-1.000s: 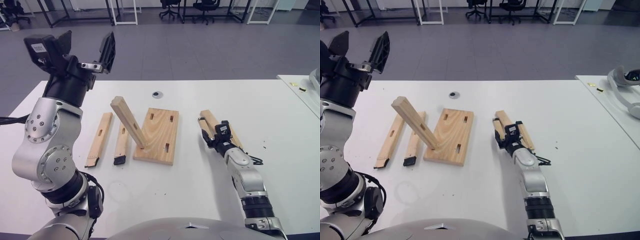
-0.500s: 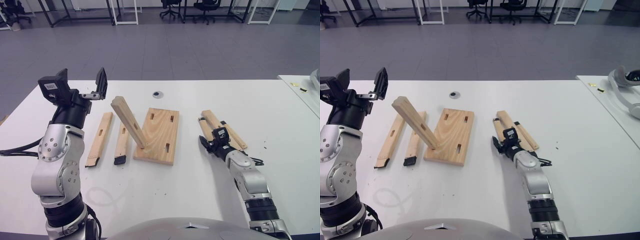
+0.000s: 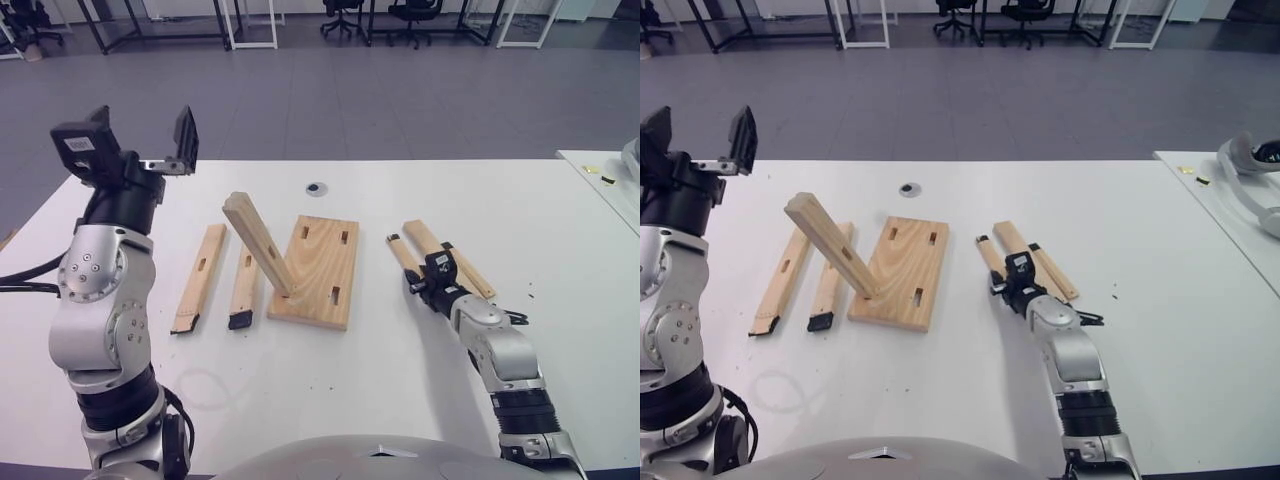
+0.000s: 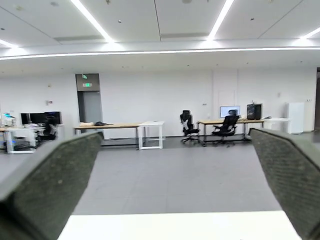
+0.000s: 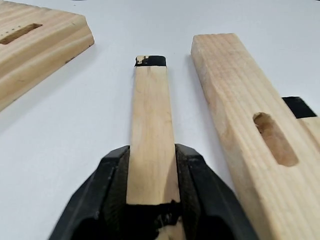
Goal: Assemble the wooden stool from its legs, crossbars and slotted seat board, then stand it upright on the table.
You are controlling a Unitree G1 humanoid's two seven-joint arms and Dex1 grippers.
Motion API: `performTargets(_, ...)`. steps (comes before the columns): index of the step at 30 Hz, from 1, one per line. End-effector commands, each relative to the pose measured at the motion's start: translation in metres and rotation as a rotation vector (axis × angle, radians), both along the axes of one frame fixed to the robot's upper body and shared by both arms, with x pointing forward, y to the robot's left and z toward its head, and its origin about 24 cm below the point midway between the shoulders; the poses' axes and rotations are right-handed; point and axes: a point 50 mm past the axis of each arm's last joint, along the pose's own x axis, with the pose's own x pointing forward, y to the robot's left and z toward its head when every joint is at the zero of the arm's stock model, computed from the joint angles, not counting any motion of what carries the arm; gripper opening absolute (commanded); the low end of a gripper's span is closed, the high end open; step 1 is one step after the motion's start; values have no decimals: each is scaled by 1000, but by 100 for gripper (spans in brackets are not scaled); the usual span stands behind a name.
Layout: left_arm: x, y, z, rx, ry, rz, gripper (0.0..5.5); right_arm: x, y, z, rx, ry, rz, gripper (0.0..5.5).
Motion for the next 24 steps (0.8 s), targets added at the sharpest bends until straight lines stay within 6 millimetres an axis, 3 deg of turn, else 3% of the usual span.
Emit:
performTargets(1, 17, -33, 44, -110, -67, -316, 540, 42, 4, 83, -113, -442, 89, 130)
performTargets(5, 26, -76, 76, -346, -36, -817, 540, 53, 35, 185, -171, -926, 286, 130)
performTargets(7, 25, -89, 84, -457, 6, -987, 540, 44, 56, 226, -134, -1105, 379, 130)
performTargets(9, 22, -94, 92, -517, 33, -1072, 540, 27, 73, 253, -76, -1231, 459, 130)
performTargets(11, 20, -92, 96, -549, 50, -1095, 540, 14, 84, 263, -33, -1286, 520, 130)
performTargets(14, 20, -90, 98, -579, 65, -1082, 540, 4, 96, 259, -37, -1303, 608, 130)
performTargets(24, 8, -93, 98, -577, 51, -1109, 349, 6, 101, 246, -46, -1251, 633, 130)
